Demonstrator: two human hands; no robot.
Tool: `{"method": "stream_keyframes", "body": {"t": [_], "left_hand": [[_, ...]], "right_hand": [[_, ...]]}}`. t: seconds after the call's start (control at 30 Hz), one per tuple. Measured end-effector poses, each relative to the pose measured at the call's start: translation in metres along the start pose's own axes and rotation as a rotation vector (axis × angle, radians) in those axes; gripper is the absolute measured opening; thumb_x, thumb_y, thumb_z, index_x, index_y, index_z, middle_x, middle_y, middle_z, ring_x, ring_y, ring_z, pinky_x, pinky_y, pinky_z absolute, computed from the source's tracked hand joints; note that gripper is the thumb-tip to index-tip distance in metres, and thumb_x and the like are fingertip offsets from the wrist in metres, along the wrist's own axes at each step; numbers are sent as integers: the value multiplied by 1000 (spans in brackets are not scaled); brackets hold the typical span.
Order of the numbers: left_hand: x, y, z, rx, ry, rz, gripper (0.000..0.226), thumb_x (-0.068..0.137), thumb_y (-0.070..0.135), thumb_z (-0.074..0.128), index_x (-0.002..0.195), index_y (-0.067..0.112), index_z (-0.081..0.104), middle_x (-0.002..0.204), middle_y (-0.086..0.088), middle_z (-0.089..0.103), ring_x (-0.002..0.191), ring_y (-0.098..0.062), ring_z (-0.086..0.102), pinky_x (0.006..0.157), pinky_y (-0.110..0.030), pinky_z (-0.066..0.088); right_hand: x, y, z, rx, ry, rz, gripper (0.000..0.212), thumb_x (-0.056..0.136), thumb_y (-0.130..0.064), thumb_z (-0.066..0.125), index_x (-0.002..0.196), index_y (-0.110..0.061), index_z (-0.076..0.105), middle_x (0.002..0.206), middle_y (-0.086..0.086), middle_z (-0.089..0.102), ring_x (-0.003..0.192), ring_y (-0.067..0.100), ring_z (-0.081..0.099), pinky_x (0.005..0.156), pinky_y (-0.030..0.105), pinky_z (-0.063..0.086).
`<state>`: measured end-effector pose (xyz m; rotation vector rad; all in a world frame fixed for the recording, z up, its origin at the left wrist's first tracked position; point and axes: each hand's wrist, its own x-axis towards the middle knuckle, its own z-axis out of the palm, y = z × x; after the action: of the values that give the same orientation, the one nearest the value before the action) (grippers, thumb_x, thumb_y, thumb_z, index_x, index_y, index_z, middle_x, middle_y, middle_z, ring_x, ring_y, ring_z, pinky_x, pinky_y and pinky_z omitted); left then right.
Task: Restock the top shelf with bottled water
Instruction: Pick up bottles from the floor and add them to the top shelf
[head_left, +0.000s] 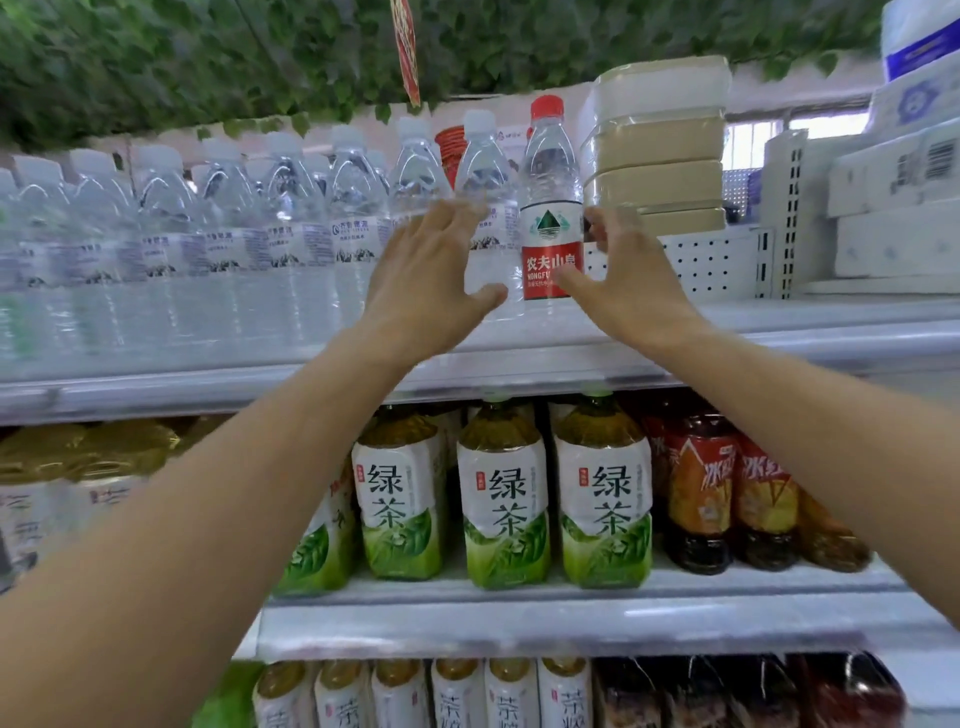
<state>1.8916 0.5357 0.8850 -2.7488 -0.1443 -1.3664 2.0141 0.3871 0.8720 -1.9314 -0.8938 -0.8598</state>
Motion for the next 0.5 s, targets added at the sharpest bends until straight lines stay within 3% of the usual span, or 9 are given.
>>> {"method": "stream_keyframes", "body": {"t": [0.1,0.27,0.37,0.5], "left_hand": [[-48,8,1,-35,51,-1,54,93,43,59,142,21,46,141,0,48,131,-21,43,105,-38,34],[-122,13,18,-88,106,-20,41,92,40,61,128,22,58,121,3,58,113,-17,55,81,-35,46],[-166,12,32,-141,37,-30,39,92,42,61,127,25,56,116,6,60,97,-15,61,70,-37,55],[-223,7,58,-103,-253,-81,45,95,46,56,136,29,48,125,8,58,97,-17,64,68,-41,56]], "right_hand": [[-53,-6,1,-99,98,-174,41,90,-29,64,128,-15,54,129,4,53,120,20,48,95,39,44],[-139,-13,11,-183,63,-294,36,84,-27,58,117,-13,61,114,4,61,105,24,56,84,40,43],[-175,-9,13,-231,-125,-217,39,87,-30,59,123,-15,59,117,4,60,107,25,57,83,38,42],[-219,12,12,-294,-433,-101,44,94,-34,58,135,-21,51,132,2,55,119,24,53,91,40,44]]}}
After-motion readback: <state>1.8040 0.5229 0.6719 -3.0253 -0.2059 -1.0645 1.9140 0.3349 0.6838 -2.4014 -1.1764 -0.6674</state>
